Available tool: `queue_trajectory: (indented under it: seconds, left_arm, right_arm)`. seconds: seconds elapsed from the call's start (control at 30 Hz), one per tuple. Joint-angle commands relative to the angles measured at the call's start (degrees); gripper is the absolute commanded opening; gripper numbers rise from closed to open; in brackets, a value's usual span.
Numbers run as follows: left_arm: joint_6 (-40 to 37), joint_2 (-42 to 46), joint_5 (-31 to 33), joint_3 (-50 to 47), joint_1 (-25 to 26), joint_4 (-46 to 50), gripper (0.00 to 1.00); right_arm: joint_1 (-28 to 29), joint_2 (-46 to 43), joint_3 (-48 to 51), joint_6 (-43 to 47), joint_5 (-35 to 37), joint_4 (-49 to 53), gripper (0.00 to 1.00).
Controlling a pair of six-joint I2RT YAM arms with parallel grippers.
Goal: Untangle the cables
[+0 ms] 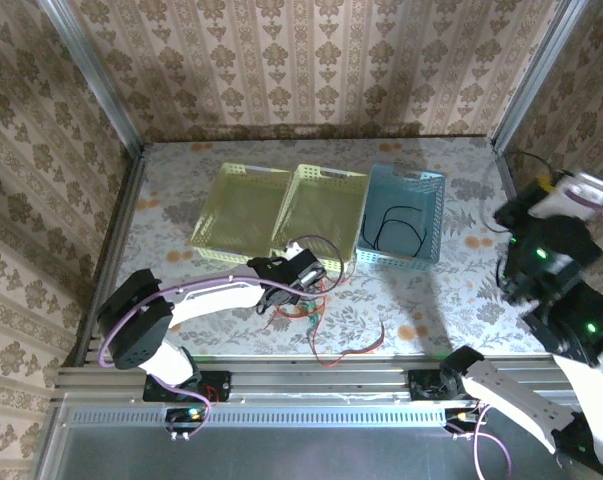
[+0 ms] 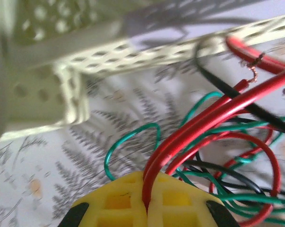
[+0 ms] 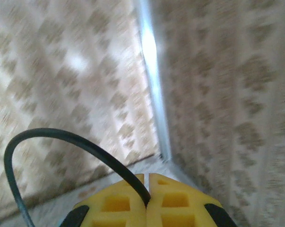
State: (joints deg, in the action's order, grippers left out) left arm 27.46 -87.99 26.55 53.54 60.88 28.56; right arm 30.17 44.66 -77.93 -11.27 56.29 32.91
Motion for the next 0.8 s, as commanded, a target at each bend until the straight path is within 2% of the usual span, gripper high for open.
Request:
queue_trajectory:
  seconds: [0.0,0.13,0.3,0.43,0.53,0.63,0.77]
  left_arm:
    - [-5.3,2.8,-2.7,0.8,0.3,-7.0,0.00]
    - [-7.0,5.5,-2.2,1.5,-0.3,-10.2,0.00]
    - [-4.6,8.6,-3.6,1.3,-3.8,-12.9,0.00]
    - [-2.5,10.5,0.5,0.9,-5.1,-13.3,0.00]
    - [-1.4,11.8,3.6,0.8,-5.4,-13.6,0.00]
    - [-1.6,12.3,2.8,0.3,-5.4,-15.1,0.00]
    - [-0.7,11.9,1.4,-0.5,-5.3,-15.2,0.00]
  right_arm:
    - [2.6,6.2,1.7,-6.8,-11.8,7.1,0.00]
    - [6.7,11.9,3.5,-11.2,-13.1,3.9,0.00]
    - [6.4,21.4,3.0,-13.1,-13.4,2.7,0.00]
    - [-2.4,26.4,4.7,-17.5,-24.5,-0.6,0.00]
    - [-8.1,27.5,7.9,-19.7,-29.4,-6.8,0.00]
    - [-11.0,29.3,9.0,-19.3,-32.3,-11.0,0.00]
    - [-11.8,32.9,7.1,-16.6,-33.2,-13.2,0.00]
